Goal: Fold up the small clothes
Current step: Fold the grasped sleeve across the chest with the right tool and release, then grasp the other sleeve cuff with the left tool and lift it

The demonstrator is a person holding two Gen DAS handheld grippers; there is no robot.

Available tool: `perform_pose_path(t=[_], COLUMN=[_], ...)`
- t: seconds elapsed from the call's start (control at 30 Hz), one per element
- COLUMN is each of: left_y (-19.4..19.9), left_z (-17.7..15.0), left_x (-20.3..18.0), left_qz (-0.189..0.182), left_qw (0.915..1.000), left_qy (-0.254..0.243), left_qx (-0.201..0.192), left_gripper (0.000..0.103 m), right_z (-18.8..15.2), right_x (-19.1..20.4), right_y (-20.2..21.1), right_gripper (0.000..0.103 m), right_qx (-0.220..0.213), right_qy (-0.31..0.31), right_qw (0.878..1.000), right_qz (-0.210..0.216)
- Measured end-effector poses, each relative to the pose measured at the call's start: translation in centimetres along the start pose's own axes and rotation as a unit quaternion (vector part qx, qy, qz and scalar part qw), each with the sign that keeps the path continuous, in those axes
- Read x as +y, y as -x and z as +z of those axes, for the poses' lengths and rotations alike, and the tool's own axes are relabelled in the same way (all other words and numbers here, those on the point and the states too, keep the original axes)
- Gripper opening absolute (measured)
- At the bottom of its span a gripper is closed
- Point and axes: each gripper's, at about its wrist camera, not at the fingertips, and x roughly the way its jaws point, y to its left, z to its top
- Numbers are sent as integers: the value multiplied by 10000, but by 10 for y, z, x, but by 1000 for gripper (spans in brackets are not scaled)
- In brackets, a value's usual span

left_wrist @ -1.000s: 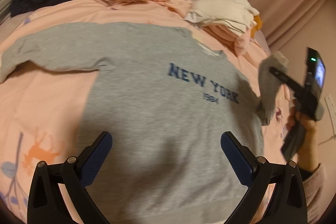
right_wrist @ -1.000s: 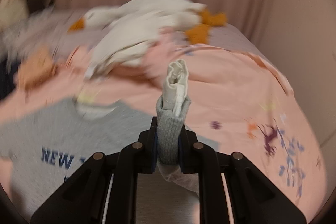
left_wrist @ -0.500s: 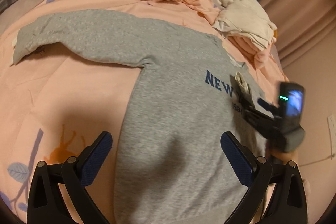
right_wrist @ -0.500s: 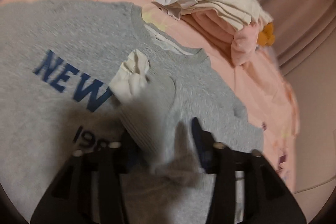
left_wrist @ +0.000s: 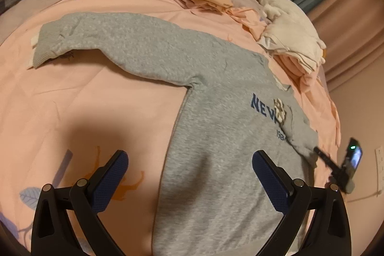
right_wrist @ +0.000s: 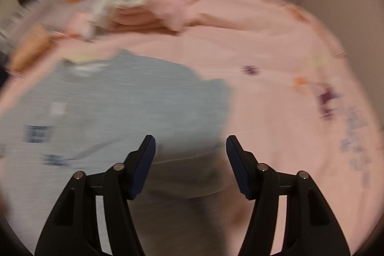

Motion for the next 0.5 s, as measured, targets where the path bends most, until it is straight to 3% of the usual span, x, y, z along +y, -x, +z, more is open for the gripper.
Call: perform_pose_path(t=[0.03,0.07,0.13,0.17,0.23,0.4,0.5], left_y=[1,1,2,3,3,0,-2], left_z=[0,1,1,2,3,5,8], left_x=[1,2,4,4,3,0,3], left_qz=[20,56,117,134,173,211,226], left_qw=[10000,10000,9999,9999,9998,9998,9997], left_qy=[19,37,58,59,41,2,52], left_qx=[-8,-13,-17,-21,-16,4,9], left_gripper=[102,102,102,102,102,102,102], right_z=[-1,-1,-5,-5,-5,-4,-11], right_x=[2,1,-6,-9,-11,-42,-71], right_y=[-11,-17,-33,-36,-38,-37,-40], right_gripper=[45,39,28,28,13,9,9], right_qx=[129,240,533,515,424,291,266], right_qy=[45,-14,-418,-524,-683,-1367,-2145], right_qw=[9996,9995,9973,9965,9948,9824,9623], right_qz=[-253,-216,276,395,621,1240,1654])
